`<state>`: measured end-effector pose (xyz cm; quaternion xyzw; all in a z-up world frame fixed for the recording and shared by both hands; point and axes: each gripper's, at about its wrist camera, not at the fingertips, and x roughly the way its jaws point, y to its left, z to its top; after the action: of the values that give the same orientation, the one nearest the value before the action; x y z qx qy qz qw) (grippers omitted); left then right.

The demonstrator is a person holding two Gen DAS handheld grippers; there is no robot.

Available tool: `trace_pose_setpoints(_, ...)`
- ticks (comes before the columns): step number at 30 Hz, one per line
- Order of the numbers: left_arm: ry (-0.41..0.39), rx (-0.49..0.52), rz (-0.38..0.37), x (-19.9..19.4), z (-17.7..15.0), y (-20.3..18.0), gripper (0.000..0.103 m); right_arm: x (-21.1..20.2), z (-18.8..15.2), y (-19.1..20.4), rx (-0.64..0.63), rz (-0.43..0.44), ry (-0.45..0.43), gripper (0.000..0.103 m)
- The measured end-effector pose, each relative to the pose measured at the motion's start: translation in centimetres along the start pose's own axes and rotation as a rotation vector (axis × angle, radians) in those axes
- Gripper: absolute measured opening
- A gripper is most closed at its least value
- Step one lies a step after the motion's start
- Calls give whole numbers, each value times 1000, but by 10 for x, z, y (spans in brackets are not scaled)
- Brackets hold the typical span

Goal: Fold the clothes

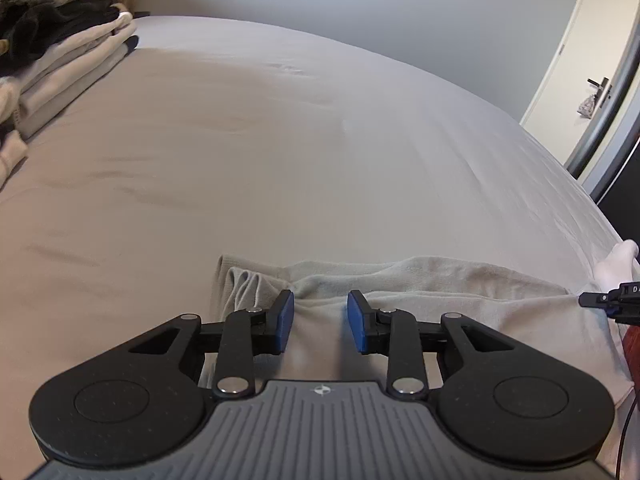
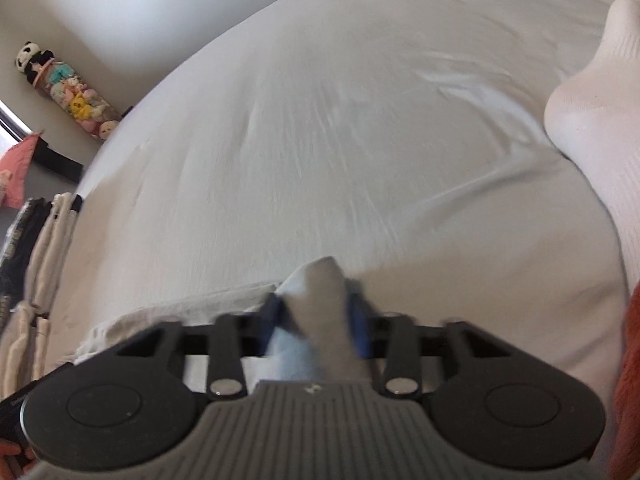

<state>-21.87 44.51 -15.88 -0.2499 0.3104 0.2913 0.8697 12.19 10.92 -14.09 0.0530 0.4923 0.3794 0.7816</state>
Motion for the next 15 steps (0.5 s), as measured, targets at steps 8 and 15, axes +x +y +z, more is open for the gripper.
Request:
trace_pose_setpoints(8, 5, -44, -5, 8, -1, 7, 14, 0, -4, -8, 35, -60, -23, 11)
trace_pose_setpoints(15, -51, -27, 3, -7, -1, -5, 20, -20, -4, -7, 39, -44, -35, 34)
